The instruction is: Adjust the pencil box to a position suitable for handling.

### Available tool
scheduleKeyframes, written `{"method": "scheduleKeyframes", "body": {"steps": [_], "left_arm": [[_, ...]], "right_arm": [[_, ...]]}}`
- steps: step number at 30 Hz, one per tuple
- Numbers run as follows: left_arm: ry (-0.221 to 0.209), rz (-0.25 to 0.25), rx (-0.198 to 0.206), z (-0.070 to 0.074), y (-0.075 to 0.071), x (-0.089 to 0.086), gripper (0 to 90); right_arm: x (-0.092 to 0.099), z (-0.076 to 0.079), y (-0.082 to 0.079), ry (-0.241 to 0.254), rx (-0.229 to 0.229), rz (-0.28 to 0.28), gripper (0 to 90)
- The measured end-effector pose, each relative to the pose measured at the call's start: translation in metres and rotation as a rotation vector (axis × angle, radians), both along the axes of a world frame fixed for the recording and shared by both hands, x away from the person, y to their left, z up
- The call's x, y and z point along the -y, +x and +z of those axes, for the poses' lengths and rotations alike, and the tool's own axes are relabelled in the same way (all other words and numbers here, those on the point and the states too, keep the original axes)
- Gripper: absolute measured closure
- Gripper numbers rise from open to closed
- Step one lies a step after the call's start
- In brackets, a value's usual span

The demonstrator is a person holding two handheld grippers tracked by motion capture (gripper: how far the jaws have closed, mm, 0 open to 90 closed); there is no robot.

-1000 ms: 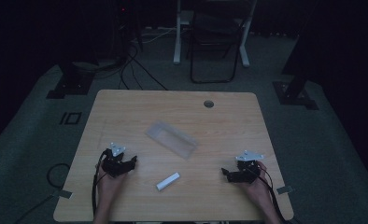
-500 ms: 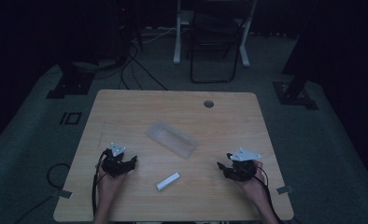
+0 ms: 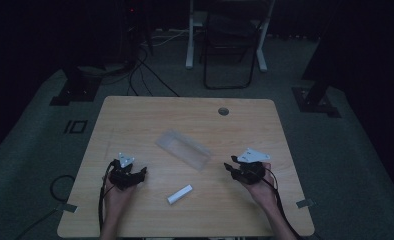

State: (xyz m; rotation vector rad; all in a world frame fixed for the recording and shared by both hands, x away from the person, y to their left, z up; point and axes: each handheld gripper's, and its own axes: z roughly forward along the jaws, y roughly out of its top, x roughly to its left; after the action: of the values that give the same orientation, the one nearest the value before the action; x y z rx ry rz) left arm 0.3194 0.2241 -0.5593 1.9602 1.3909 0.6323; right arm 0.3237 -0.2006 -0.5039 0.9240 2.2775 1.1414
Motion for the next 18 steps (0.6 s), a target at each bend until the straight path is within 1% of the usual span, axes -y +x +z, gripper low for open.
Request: {"method": "scheduleKeyframes", "body": {"steps": [5, 6, 8, 11, 18], "left_arm": [[0.001, 0.000, 0.000, 0.000, 0.000, 0.000, 33.2], [0.000, 0.000, 0.000, 0.000, 0.000, 0.000, 33.2], [0.000, 0.000, 0.000, 0.000, 0.000, 0.000, 33.2], [0.000, 0.000, 0.000, 0.000, 0.000, 0.000, 33.2], [0.001, -0.001, 0.000, 0.000, 0.000, 0.000, 33.1]], "right_arm": [[-0.010, 0.001, 0.006, -0.002, 0.004, 0.017, 59.3], [-0.020, 0.003, 0.010, -0.005, 0.009, 0.037, 62.7], [-0.027, 0.004, 0.014, -0.006, 0.018, 0.052, 65.2], [-0.037, 0.003, 0.022, -0.016, 0.021, 0.059, 68.2], [-0.052, -0.001, 0.040, -0.032, 0.021, 0.061, 67.0]]}}
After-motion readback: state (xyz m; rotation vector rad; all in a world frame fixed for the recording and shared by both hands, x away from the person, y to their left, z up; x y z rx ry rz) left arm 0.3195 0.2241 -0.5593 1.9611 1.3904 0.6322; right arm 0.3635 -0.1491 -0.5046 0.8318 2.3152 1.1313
